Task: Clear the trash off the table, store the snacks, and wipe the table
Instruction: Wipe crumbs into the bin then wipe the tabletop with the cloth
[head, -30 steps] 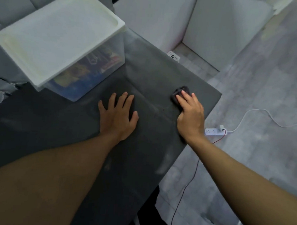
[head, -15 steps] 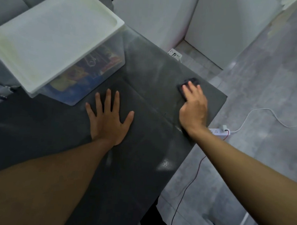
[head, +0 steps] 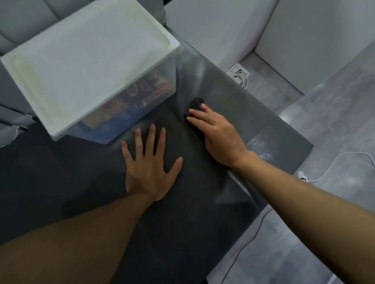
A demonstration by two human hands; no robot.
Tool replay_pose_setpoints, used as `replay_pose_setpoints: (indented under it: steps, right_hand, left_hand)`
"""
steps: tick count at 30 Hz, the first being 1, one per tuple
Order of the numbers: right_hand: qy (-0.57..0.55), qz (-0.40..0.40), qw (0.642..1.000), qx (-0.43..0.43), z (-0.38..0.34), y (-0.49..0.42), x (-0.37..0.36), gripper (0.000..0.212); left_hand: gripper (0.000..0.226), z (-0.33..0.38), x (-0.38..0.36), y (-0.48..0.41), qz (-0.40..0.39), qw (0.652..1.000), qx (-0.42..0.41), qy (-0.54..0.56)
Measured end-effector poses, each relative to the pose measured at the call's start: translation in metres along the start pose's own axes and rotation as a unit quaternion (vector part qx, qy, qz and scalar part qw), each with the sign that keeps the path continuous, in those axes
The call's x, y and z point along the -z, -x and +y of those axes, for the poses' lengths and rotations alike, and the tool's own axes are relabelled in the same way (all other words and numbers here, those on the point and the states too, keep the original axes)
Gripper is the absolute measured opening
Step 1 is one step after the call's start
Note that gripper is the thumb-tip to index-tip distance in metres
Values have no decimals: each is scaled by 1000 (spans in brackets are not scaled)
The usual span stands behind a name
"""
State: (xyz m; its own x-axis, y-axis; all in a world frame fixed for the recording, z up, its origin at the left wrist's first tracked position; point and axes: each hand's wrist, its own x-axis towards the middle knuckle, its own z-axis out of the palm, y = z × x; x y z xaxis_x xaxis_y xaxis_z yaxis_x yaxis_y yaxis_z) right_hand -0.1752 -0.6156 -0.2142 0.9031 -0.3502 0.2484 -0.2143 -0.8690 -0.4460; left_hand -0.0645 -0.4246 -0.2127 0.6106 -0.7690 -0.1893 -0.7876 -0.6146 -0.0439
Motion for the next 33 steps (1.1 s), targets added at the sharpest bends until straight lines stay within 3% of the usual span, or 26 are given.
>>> replay_pose_setpoints:
  steps: [2, 6, 7, 10, 12, 15, 18, 23, 29, 33]
  right_hand:
    - [30, 18, 999, 14, 21, -13, 3, 46]
    - [10, 84, 968, -235, 40, -63, 8, 59]
    - [-7, 73, 968, -240, 35, -74, 7, 60]
    - [-28, -31, 996, -74, 23, -86, 0, 56]
    - [-1, -46, 999, -23, 34, -95, 0, 55]
    - [47, -24, 994, -101, 51, -128, -1, 63]
    - [7, 29, 973, -229, 42, -154, -9, 64]
    - [16, -33, 998, -45, 43, -129, -19, 56]
    - [50, 44, 980, -188, 67, -97, 4, 53]
    - [60, 64, 969, -230, 66, -61, 14, 51]
  left_hand:
    - [85, 0, 1, 0, -6, 1000, -1, 1]
    - [86, -1, 3, -1, -18, 1000, -2, 4]
    - [86, -1, 4, -1, -20, 1000, -2, 5]
    - [86, -1, 5, -1, -24, 1000, -2, 9]
    - [86, -1, 6, -2, -26, 1000, -4, 6]
    - [86, -1, 7, -4, -31, 999, -8, 8]
    - [85, -3, 7, -3, -31, 999, -9, 10]
    - [86, -3, 9, -4, -35, 999, -8, -3]
    - [86, -4, 6, -5, -38, 999, -3, -4]
    - [87, -5, 4, -5, -30, 1000, 5, 4]
